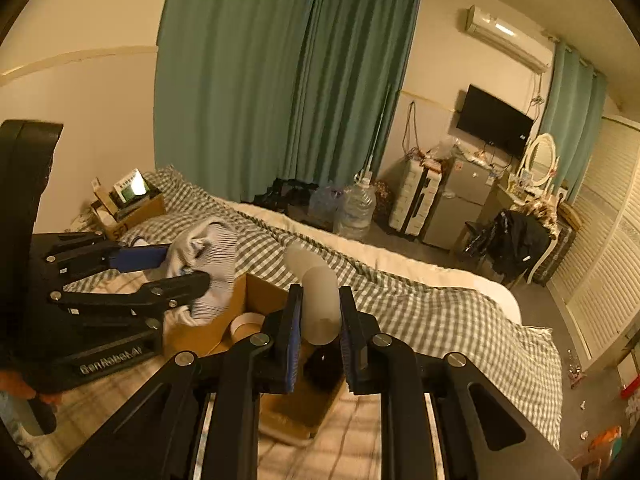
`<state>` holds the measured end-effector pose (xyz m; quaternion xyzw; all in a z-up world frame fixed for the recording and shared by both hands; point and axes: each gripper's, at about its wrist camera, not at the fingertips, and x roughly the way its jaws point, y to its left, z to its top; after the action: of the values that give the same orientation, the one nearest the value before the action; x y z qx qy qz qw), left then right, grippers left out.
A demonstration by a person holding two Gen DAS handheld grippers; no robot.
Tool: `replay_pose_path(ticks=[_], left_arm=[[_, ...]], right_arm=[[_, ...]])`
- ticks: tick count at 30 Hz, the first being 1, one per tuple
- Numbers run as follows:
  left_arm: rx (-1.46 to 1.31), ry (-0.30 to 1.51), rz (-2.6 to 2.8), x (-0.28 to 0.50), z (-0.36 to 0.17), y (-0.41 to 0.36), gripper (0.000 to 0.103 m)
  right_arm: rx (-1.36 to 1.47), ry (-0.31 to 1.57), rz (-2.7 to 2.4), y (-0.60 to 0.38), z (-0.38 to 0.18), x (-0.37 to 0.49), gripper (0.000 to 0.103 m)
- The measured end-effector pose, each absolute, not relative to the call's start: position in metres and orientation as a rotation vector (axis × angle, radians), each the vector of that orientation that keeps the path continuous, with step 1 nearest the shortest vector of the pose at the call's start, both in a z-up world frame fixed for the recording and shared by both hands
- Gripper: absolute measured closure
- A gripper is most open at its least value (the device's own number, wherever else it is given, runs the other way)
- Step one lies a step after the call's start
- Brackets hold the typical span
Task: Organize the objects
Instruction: 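Carry the sock with the left tool into the box while the right tool drops the tube in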
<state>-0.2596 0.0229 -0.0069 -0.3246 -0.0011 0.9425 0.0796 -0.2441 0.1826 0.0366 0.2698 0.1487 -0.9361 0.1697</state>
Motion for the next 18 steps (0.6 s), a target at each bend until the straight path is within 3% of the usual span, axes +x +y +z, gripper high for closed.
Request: replay_pose_path(ticks=[10, 15, 17, 18], left_arm=[[-1.205, 0.074, 2.743, -0.327, -0.102, 0.027, 0.063], [-1.193, 0.156, 2.743, -0.329, -0.114, 0.035, 0.061], [-1.188, 0.174, 2.747, -0.327, -0.112, 0.037, 0.055], [-1.192, 0.167, 2.748, -0.326, -0.109, 0.037, 0.051]], right_arm=[[1.026, 0.390, -2.489, 0.171, -0.077, -0.320, 0.087], [1.051, 0.304, -2.466, 0.183, -0.100, -0.329, 0.084], [1.025, 0.298, -2.491, 0.186, -0.098, -0.325, 0.078], [1.007, 0.291, -2.504, 0.188, -0.094, -0.321, 0.065]])
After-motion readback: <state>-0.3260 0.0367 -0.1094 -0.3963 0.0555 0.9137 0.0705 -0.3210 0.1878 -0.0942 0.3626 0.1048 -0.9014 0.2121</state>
